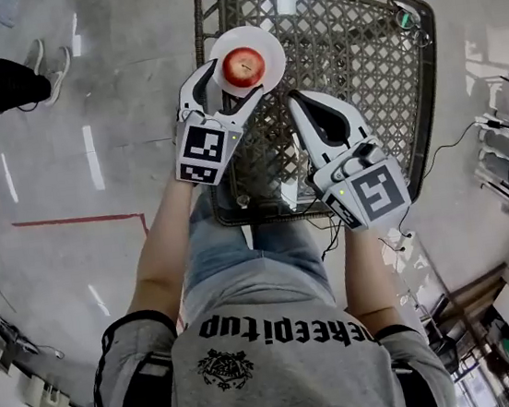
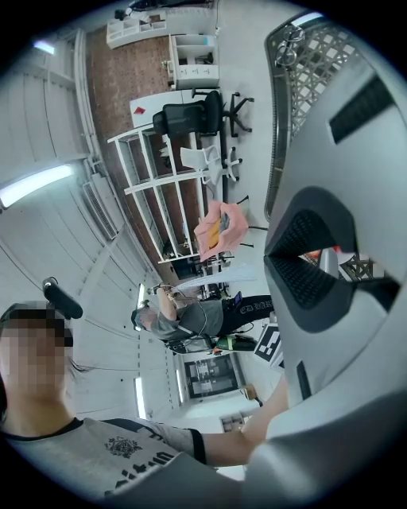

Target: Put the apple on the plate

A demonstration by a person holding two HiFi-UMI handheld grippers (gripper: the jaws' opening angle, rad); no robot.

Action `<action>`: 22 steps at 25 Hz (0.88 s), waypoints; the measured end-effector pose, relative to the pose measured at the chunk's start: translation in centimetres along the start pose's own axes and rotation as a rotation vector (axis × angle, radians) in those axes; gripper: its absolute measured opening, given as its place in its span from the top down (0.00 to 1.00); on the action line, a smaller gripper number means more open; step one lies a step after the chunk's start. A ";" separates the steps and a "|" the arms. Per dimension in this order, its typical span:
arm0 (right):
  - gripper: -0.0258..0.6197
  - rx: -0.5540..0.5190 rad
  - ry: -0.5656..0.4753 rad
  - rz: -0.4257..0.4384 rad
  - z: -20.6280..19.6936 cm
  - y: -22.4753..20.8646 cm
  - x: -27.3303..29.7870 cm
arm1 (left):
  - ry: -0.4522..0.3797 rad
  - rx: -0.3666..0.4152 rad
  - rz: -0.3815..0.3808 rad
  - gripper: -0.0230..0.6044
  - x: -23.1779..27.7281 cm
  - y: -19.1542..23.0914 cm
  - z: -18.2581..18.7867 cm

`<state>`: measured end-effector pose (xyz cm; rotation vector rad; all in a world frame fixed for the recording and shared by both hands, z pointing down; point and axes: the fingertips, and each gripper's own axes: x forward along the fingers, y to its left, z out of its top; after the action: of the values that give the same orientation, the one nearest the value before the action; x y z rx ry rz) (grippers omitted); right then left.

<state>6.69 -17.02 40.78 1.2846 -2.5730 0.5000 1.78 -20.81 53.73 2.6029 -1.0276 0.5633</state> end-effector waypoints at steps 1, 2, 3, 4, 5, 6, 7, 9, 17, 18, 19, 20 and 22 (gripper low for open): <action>0.96 -0.002 -0.005 -0.001 0.2 0.2 -0.1 | -0.012 -0.005 0.001 0.36 -0.6 -0.2 0.5; 0.96 -0.003 -0.010 -0.001 0.4 0.5 -0.2 | -0.025 -0.013 0.005 0.44 -1.2 -0.3 1.0; 0.96 -0.005 -0.016 -0.001 0.6 0.8 -0.3 | -0.040 -0.021 0.008 0.58 -1.7 -0.5 1.6; 0.96 -0.007 -0.020 -0.001 0.7 1.1 -0.4 | -0.054 -0.028 0.009 0.65 -2.3 -0.6 2.1; 0.96 -0.010 -0.025 -0.002 0.9 1.4 -0.4 | -0.068 -0.032 0.007 0.68 -2.8 -0.8 2.7; 0.96 -0.012 -0.029 -0.002 1.1 1.6 -0.5 | -0.081 -0.033 0.006 0.70 -3.2 -0.9 3.2; 0.96 -0.014 -0.032 -0.002 1.3 1.9 -0.6 | -0.095 -0.031 0.004 0.74 -3.7 -1.1 3.8; 0.96 -0.018 -0.039 -0.001 1.7 2.5 -0.8 | -0.124 -0.023 0.007 0.80 -4.8 -1.5 5.1; 0.96 -0.033 -0.089 -0.016 3.5 5.4 -2.1 | -0.246 0.012 -0.013 0.92 -10.0 -3.0 10.5; 0.96 -0.036 -0.096 -0.019 3.8 5.7 -2.3 | -0.258 0.018 -0.019 0.92 -10.6 -3.3 11.2; 0.96 -0.039 -0.103 -0.020 4.1 6.0 -2.4 | -0.268 0.023 -0.027 0.92 -11.1 -3.6 11.8; 0.96 -0.042 -0.111 -0.022 4.3 6.3 -2.6 | -0.276 0.026 -0.038 0.92 -11.7 -3.9 12.4; 0.96 -0.046 -0.124 -0.025 4.7 6.9 -3.0 | -0.286 0.026 -0.065 0.92 -12.7 -4.6 13.3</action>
<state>2.65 -12.86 34.03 1.3713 -2.6472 0.3652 -0.16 -15.36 35.63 2.7844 -1.0163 0.1922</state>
